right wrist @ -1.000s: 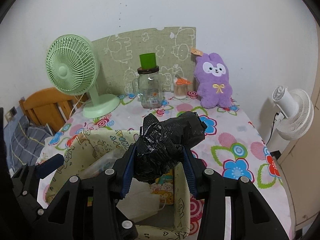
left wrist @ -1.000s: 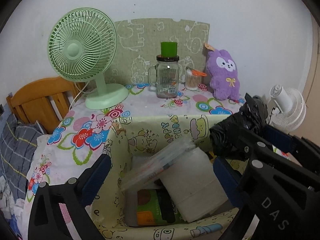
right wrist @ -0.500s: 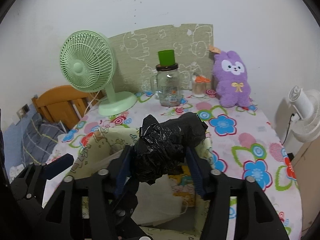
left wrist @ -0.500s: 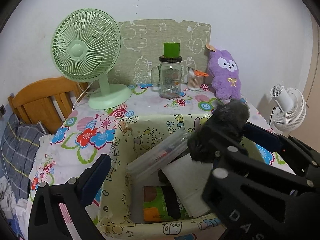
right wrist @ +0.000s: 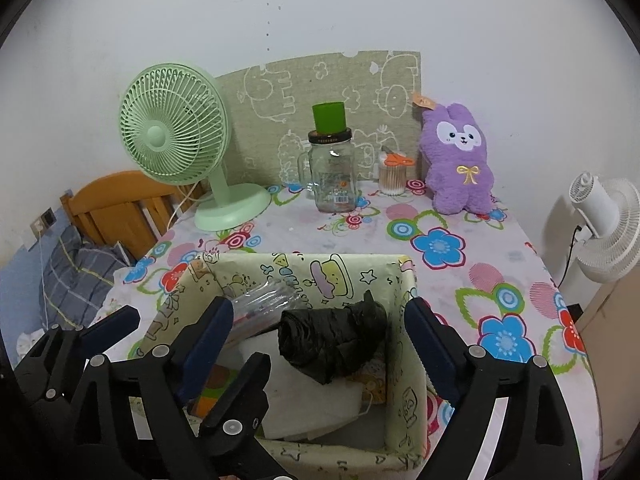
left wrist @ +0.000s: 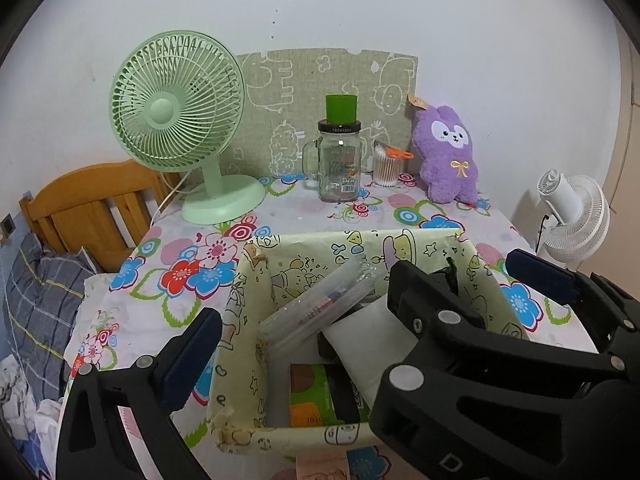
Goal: Organize soft objects
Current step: 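Open the left tool to drop the clear packets into the box while the right tool releases the black bag, then withdraw both tools up and away from the fabric box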
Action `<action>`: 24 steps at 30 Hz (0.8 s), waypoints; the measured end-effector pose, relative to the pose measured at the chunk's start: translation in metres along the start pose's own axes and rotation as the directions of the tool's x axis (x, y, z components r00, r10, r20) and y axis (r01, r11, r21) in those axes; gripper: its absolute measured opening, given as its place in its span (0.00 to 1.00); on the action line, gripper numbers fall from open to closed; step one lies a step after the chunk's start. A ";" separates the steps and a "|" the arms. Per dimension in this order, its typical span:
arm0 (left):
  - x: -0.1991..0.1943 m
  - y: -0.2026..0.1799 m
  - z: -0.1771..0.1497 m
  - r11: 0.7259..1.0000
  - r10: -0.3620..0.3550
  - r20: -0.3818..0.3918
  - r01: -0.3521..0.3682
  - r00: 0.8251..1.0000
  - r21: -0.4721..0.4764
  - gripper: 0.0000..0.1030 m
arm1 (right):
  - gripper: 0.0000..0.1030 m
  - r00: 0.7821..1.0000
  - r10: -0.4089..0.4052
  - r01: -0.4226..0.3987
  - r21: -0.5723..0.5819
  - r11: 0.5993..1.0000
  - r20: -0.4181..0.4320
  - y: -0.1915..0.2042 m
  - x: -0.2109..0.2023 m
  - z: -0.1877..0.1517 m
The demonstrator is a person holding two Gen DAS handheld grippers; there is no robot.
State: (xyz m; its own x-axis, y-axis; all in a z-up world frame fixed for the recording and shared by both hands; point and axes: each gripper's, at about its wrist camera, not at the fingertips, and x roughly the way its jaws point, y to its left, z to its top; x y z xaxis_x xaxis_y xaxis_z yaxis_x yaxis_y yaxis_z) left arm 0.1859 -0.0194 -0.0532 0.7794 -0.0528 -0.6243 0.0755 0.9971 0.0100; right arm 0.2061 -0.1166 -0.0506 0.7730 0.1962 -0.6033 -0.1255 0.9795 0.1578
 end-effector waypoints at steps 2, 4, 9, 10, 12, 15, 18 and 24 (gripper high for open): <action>-0.006 -0.001 -0.001 1.000 0.004 0.010 -0.004 1.000 0.000 1.00 | 0.89 1.000 -0.008 0.008 -0.001 1.000 0.007 0.000 -0.005 0.000; -0.011 -0.002 -0.001 1.000 0.005 0.018 -0.005 1.000 -0.002 1.00 | 0.91 1.000 -0.016 0.016 -0.002 1.000 0.015 0.000 -0.010 -0.001; -0.024 -0.004 -0.001 1.000 0.002 0.040 -0.002 0.999 -0.004 1.00 | 0.92 0.998 -0.032 0.032 0.004 0.999 0.055 0.001 -0.029 -0.002; -0.028 -0.004 -0.002 1.000 0.001 0.045 -0.001 0.999 -0.006 1.00 | 0.92 0.997 -0.040 0.040 0.007 0.999 0.072 0.002 -0.034 -0.002; -0.034 -0.006 -0.002 1.000 0.000 0.056 0.000 0.998 -0.007 1.00 | 0.92 0.995 -0.048 0.047 0.006 0.999 0.086 0.002 -0.042 -0.002; -0.043 -0.007 -0.002 1.000 -0.001 0.071 0.001 0.997 -0.006 1.00 | 0.92 0.993 -0.055 0.055 0.007 0.998 0.100 0.004 -0.053 -0.002; -0.052 -0.008 -0.003 1.000 -0.005 0.085 0.005 0.996 -0.007 1.00 | 0.92 0.992 -0.059 0.058 0.012 0.998 0.113 0.004 -0.064 -0.004; -0.070 -0.009 -0.007 1.000 -0.012 0.110 0.014 0.994 -0.015 1.00 | 0.92 0.987 -0.069 0.068 0.014 0.998 0.144 0.006 -0.086 -0.007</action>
State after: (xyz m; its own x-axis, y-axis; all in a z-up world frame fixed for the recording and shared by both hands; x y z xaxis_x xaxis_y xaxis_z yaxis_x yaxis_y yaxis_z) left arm 0.1264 -0.0238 -0.0150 0.8420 -0.0708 -0.5348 0.0773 0.9970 -0.0103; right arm 0.1347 -0.1268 -0.0030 0.8611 0.1190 -0.4943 -0.0638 0.9898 0.1271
